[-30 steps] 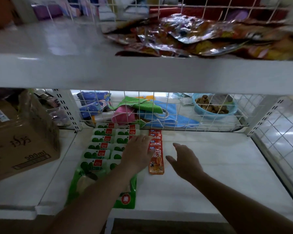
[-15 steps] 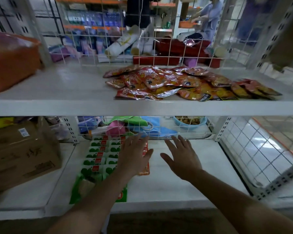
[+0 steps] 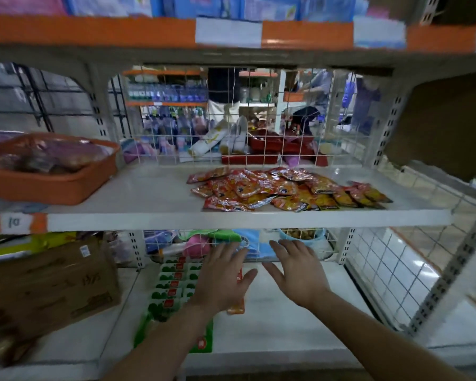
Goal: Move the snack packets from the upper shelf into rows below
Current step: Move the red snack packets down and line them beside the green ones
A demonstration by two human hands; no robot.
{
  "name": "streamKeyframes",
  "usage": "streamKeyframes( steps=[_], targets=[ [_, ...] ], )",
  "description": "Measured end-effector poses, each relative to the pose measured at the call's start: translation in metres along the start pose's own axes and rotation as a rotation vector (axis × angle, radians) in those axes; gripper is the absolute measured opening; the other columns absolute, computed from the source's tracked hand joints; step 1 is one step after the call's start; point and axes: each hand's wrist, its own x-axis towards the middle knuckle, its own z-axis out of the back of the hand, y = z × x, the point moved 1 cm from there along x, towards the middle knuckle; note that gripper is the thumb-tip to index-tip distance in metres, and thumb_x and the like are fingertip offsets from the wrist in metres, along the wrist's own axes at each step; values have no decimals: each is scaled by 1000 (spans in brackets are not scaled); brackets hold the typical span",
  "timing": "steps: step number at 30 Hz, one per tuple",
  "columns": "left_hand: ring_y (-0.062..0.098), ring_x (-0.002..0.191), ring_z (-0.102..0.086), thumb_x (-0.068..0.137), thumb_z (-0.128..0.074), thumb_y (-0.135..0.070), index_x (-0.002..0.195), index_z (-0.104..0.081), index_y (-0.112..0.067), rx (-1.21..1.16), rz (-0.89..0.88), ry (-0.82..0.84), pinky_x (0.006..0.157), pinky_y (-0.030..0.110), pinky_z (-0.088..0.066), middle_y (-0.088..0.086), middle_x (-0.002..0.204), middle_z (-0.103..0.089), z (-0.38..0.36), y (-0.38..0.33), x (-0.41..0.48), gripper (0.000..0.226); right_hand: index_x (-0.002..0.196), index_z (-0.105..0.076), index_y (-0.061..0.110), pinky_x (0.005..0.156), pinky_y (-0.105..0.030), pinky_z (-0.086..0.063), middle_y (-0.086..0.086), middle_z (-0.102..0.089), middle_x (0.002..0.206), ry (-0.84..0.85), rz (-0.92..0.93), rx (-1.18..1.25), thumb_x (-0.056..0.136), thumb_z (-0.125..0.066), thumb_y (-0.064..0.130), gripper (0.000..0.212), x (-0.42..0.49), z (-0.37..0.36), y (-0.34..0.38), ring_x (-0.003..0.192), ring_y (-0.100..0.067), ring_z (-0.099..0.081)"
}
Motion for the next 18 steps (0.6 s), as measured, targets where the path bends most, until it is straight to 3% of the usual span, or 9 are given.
streamKeyframes(
  steps=[9,14,18],
  targets=[
    [13,95,-50,98,-44,-51,103,-65,-19,-66,-208,-303,82,30,-45,-6,100,-61,73,-14,33,38,96,-74,18,70,-34,-52,1,-72,88,-265,57,46,98,-41,48,44,30,62,-6,83,-22,-64],
    [15,95,-49,98,-45,-48,99,-65,-16,-68,-151,-400,82,31,-42,-4,98,-61,86,-13,68,37,95,-70,16,71,-38,-51,-3,-68,88,-344,46,80,98,-40,43,40,60,73,-10,82,-26,-61],
    [15,95,-52,97,-50,-44,98,-64,-17,-167,-13,-344,81,33,-48,-3,98,-62,88,-10,98,30,97,-68,14,75,-38,-51,-6,-66,94,-331,-26,103,96,-49,35,28,85,69,-14,89,-27,-59]
  ],
)
